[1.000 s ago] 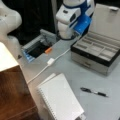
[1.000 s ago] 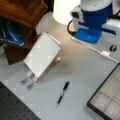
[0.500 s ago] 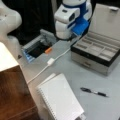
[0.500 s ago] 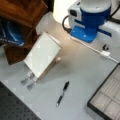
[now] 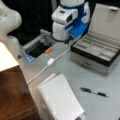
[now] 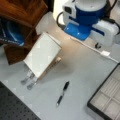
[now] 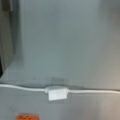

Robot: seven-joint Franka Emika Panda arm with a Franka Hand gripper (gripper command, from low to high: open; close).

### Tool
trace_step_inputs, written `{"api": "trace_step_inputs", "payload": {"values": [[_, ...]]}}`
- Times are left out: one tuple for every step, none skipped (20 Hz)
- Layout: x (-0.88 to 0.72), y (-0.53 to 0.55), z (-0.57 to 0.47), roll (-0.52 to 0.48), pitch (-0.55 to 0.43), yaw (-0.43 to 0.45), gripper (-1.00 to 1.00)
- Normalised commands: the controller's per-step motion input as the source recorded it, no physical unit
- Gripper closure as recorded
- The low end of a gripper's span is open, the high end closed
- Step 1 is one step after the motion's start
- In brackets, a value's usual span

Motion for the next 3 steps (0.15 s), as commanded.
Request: {"api": "trace_step_inputs", "payload": {"values": [[-0.11, -0.15, -0.13, -0.088, -0.16, 0.068, -1.0], [-0.12, -0.14, -0.16, -0.078, -0.177, 0.092, -1.0], [-0.14, -0.15, -0.18, -0.07, -0.18, 0.11, -1.0]]}}
